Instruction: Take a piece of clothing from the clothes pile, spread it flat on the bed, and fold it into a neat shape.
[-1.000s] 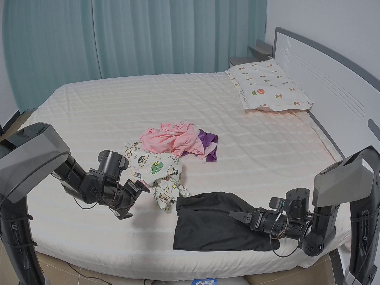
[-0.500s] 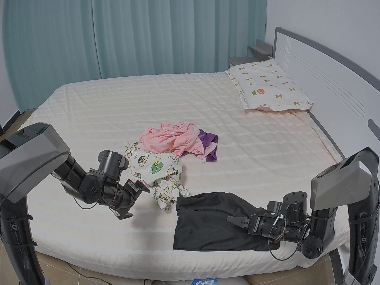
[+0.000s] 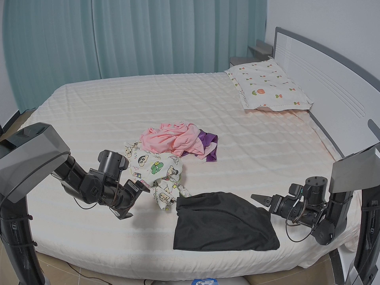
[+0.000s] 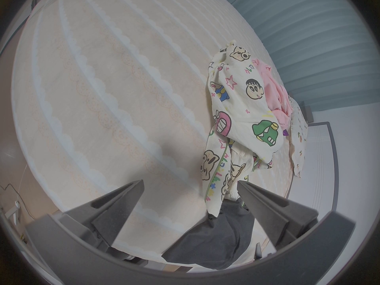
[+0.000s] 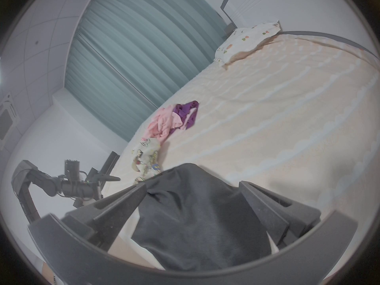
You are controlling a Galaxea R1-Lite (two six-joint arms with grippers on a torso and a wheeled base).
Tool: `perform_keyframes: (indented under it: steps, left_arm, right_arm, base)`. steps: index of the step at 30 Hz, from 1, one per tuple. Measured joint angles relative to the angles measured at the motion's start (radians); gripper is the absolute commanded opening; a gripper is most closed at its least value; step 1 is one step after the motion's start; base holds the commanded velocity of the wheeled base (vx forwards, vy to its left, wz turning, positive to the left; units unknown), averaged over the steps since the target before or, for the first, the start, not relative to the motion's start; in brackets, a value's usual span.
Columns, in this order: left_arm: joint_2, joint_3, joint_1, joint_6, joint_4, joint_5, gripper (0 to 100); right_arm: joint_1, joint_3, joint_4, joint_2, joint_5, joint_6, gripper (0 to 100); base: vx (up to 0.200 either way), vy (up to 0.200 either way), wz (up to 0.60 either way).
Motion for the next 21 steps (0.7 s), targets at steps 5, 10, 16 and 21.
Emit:
perform_keyframes:
  steps: [5, 10, 16, 21]
  left_arm:
    - [0.0, 0.0, 0.0, 0.0, 0.0, 0.0, 100]
    - [0.0, 0.0, 0.0, 0.0, 0.001, 0.0, 100]
    - [0.0, 0.0, 0.0, 0.0, 0.001, 0.0, 100]
    - [0.0, 0.0, 0.0, 0.0, 0.001, 0.0, 100]
  right_arm:
    - [-0.023, -0.011, 0.001, 0.079, 0.005, -0.03, 100]
    - [-0.037, -0.013, 0.0, 0.119, 0.007, -0.034, 100]
    - [-0.05, -0.017, 0.0, 0.138, 0.007, -0.033, 100]
    - [-0.072, -0.024, 0.011, 0.141, 0.026, -0.024, 100]
  base:
    - [0.0, 0.0, 0.0]
    - [0.0, 0.0, 0.0]
    - [0.0, 0.0, 0.0]
    - [0.0, 0.0, 0.0]
